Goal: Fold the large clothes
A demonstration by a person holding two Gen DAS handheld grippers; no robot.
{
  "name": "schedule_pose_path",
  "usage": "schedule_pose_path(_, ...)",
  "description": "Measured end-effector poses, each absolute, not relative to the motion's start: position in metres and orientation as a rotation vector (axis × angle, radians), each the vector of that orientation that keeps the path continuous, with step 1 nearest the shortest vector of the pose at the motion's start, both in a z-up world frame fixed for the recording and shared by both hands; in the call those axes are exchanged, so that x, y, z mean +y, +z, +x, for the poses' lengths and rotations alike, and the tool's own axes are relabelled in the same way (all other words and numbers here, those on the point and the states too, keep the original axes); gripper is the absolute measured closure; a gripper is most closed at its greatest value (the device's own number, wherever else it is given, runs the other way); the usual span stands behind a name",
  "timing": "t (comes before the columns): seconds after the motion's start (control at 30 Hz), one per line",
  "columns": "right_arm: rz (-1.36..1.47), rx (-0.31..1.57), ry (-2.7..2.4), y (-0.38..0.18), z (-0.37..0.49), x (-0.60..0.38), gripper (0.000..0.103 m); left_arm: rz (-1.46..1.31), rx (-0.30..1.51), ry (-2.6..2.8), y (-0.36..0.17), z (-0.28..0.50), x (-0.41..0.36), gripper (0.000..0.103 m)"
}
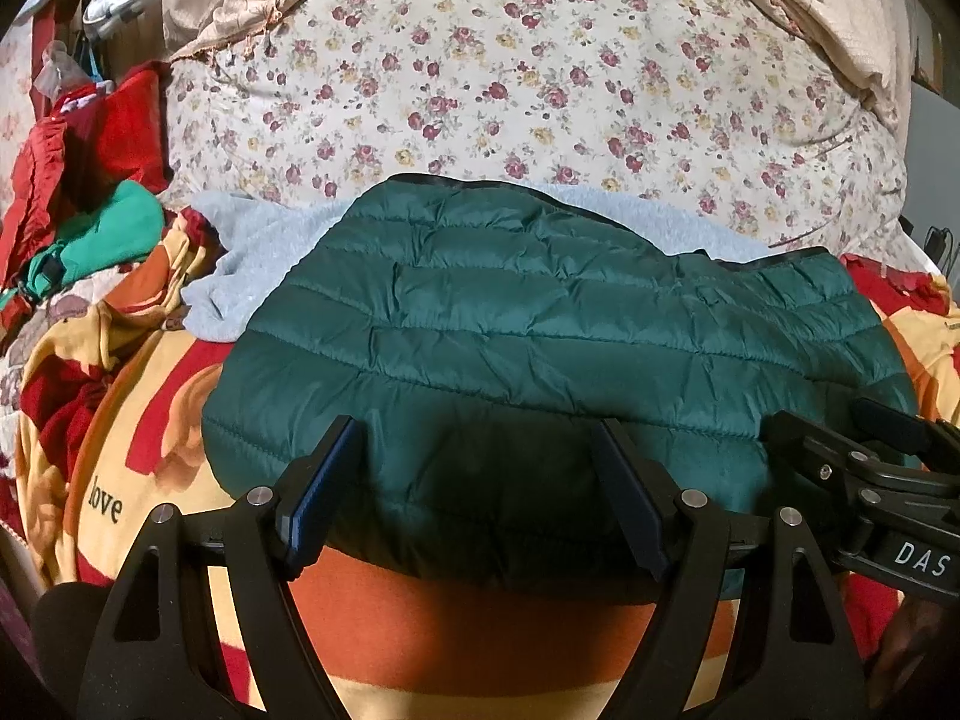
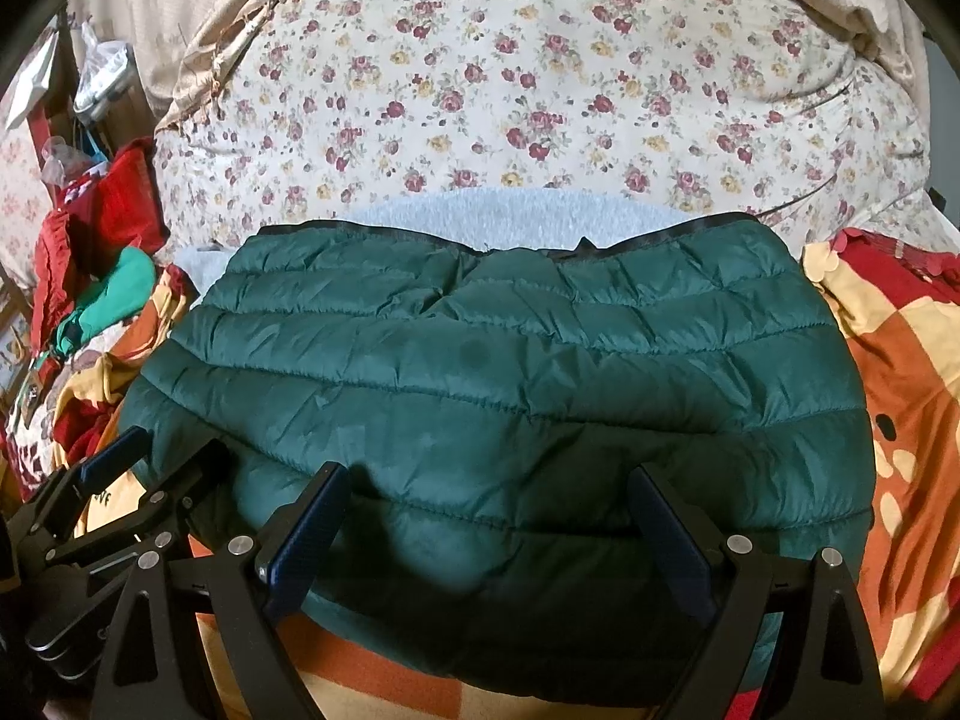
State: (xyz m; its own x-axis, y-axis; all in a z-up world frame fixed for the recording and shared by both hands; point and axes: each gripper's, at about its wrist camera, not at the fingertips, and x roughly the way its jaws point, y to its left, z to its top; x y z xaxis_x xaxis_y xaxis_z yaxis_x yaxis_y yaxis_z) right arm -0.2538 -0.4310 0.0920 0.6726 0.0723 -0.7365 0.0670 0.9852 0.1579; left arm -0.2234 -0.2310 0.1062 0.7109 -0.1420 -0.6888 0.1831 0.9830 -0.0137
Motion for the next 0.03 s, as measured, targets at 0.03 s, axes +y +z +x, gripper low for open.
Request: schedule_pose_path(0.03, 0.180, 0.832, 0.004, 0.0924, -0.2540, -0.4308, 0.011, 0.054, 0.764, -0.184, 0.1061, -0.2221, -0.2302, 0.024)
